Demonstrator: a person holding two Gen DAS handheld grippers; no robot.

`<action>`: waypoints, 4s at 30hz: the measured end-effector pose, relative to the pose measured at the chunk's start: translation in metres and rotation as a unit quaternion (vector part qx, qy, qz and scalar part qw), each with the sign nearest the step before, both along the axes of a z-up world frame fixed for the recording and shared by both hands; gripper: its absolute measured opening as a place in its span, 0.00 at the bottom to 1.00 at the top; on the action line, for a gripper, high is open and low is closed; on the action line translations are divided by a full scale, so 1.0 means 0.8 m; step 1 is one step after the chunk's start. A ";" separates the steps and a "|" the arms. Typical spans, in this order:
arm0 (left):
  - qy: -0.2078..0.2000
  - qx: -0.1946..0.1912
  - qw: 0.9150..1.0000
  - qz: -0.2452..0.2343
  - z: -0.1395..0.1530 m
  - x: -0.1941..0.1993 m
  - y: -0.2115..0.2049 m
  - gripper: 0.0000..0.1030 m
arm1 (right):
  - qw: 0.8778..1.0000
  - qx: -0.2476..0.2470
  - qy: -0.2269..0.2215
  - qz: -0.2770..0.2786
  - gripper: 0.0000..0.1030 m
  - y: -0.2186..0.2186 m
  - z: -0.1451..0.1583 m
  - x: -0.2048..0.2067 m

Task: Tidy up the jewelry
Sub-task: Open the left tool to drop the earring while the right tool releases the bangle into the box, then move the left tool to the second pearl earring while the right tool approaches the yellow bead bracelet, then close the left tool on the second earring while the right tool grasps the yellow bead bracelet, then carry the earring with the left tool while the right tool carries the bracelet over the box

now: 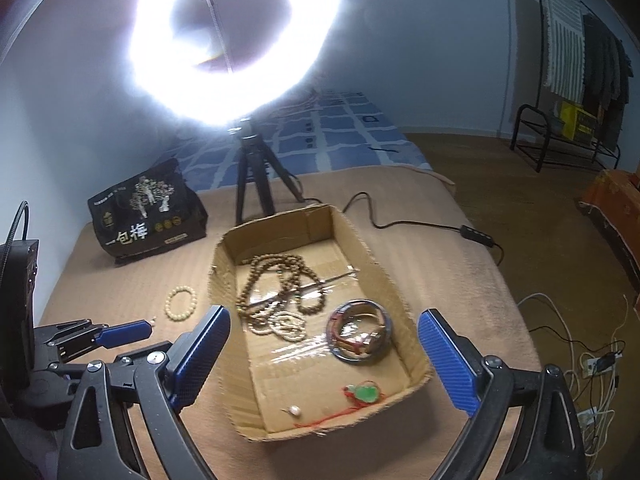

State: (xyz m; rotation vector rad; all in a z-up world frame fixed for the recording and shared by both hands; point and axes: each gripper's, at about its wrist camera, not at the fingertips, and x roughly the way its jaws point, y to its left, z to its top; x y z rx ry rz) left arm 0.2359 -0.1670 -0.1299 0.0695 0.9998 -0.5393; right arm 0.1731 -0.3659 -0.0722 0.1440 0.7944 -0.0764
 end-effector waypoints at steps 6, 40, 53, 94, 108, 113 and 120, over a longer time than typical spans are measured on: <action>0.000 0.000 1.000 0.029 -0.006 0.017 0.050 0.45 | 1.000 0.009 0.002 0.024 0.94 0.030 -0.002 0.011; 0.020 0.004 0.999 0.037 -0.093 0.078 0.123 0.27 | 0.979 0.100 0.131 0.122 0.36 0.178 -0.089 0.157; 0.008 0.024 0.999 0.023 -0.115 0.090 0.110 0.21 | 0.980 0.077 0.156 0.096 0.28 0.195 -0.132 0.186; -0.017 0.022 0.999 0.033 -0.082 0.072 0.130 0.06 | 0.989 0.041 0.106 0.095 0.04 0.205 -0.108 0.174; -0.050 0.015 0.998 0.019 -0.020 0.037 0.111 0.06 | 0.993 0.019 0.062 0.100 0.05 0.177 -0.038 0.126; -0.057 0.007 0.998 0.013 -0.002 0.025 0.100 0.06 | 0.994 0.013 0.052 0.091 0.05 0.149 -0.020 0.105; -0.065 -0.005 0.998 -0.001 0.025 0.003 0.068 0.06 | 0.997 0.011 0.036 0.068 0.05 0.104 0.004 0.075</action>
